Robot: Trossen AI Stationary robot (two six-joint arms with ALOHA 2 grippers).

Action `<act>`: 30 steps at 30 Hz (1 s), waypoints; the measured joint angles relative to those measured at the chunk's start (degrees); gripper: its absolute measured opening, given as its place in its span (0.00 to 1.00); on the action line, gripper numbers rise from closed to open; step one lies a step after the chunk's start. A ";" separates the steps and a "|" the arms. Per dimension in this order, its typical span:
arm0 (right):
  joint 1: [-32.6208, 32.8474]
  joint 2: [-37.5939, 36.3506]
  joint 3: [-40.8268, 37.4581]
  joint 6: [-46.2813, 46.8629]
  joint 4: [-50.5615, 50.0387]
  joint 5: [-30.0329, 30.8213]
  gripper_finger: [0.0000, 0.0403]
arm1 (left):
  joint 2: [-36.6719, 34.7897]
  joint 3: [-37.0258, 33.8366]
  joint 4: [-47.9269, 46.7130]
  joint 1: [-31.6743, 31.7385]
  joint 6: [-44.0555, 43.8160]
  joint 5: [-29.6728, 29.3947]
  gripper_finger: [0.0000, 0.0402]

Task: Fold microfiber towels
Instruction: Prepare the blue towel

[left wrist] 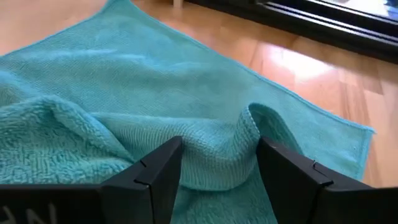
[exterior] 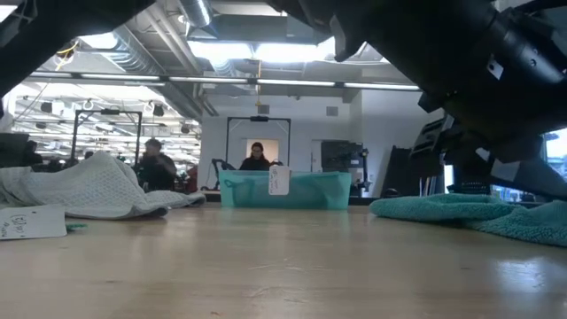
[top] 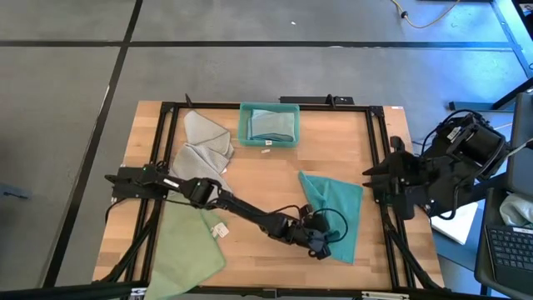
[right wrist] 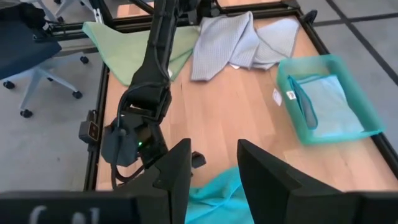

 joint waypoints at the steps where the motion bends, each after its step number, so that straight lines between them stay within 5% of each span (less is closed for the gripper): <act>1: 0.00 0.00 -0.01 0.13 0.04 0.01 0.33 | 0.00 0.00 -0.08 0.10 0.00 0.13 0.50; 20: 0.00 -0.02 -0.01 0.09 0.16 0.20 0.33 | -0.63 0.00 -10.57 -0.08 1.96 3.12 0.47; 30: 0.22 -0.02 -0.01 -0.19 0.11 0.21 0.33 | -0.87 4.84 -19.85 -0.08 2.60 5.35 0.27</act>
